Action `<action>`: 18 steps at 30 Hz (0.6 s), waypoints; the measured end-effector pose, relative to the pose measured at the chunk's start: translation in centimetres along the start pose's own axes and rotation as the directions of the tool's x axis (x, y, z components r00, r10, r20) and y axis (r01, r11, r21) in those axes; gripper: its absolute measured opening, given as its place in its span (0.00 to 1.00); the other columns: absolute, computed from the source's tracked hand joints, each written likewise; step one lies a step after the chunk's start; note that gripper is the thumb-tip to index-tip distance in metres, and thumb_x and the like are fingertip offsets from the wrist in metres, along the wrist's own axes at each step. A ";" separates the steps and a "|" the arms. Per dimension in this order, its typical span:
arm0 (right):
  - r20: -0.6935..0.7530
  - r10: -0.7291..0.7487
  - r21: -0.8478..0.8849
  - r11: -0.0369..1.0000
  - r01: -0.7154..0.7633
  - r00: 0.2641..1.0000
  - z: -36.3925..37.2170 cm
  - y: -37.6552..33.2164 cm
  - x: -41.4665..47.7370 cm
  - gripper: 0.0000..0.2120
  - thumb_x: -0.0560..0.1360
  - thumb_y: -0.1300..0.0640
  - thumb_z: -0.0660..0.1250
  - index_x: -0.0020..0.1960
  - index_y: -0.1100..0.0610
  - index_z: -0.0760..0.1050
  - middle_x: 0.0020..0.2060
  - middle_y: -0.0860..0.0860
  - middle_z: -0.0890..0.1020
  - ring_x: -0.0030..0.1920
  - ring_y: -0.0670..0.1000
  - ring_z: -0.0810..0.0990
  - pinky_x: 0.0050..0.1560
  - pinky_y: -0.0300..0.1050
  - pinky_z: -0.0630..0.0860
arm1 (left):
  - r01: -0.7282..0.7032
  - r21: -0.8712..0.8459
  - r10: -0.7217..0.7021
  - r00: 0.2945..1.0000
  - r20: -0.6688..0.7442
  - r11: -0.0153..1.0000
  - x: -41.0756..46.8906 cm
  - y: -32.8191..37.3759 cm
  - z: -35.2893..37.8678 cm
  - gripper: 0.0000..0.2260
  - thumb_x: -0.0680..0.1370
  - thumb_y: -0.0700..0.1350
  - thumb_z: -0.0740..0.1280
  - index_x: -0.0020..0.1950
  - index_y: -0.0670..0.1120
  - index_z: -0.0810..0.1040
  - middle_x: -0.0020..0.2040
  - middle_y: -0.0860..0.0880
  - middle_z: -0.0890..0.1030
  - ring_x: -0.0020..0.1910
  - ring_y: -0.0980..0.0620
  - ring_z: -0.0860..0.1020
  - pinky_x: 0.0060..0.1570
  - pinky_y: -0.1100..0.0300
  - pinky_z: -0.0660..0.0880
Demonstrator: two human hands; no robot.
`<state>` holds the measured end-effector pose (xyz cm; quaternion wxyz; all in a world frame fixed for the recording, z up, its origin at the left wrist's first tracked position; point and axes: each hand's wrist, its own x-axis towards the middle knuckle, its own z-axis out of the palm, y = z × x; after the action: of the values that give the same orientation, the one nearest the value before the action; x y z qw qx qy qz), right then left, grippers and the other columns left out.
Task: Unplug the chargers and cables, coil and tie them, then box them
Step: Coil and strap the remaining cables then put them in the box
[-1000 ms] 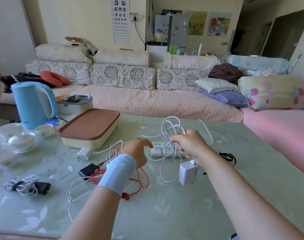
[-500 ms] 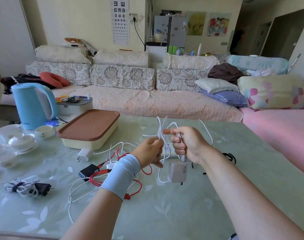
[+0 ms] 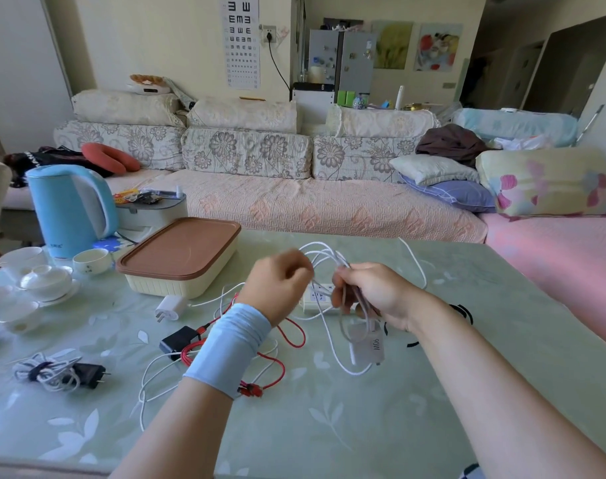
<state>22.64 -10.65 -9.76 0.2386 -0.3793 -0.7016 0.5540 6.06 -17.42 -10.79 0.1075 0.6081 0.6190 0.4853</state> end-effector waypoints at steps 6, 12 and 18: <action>0.228 -0.014 0.208 0.977 -0.034 0.974 -0.7 0.6 -0.7 0.12 0.84 0.59 0.54 0.47 0.61 0.73 0.24 0.51 0.68 0.25 0.51 0.70 0.48 0.54 0.74 | -0.217 0.006 0.211 0.956 0.202 0.976 1.4 -1.0 0.4 0.28 0.67 0.37 0.65 0.66 0.51 0.70 0.63 0.55 0.76 0.65 0.59 0.72 0.68 0.61 0.64; 0.252 -0.081 0.260 0.966 0.013 0.964 -2.3 0.8 -1.6 0.11 0.84 0.58 0.56 0.53 0.60 0.76 0.29 0.48 0.65 0.24 0.47 0.66 0.27 0.44 0.76 | -0.043 0.123 0.014 0.974 0.226 0.992 2.9 -0.4 0.7 0.06 0.74 0.51 0.71 0.41 0.52 0.79 0.32 0.56 0.77 0.31 0.59 0.72 0.38 0.61 0.70; -0.019 -0.131 0.339 0.932 0.129 0.991 -4.3 0.5 -1.9 0.11 0.83 0.58 0.57 0.47 0.59 0.76 0.28 0.47 0.60 0.23 0.44 0.57 0.22 0.36 0.54 | 0.061 0.121 -0.083 0.977 0.194 0.991 3.8 -0.7 -0.2 0.15 0.72 0.56 0.72 0.38 0.44 0.79 0.28 0.52 0.79 0.27 0.55 0.72 0.33 0.61 0.71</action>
<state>27.18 -9.56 -8.89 0.3352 -0.2841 -0.6195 0.6505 4.61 -14.14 -9.47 0.1515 0.6359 0.6534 0.3817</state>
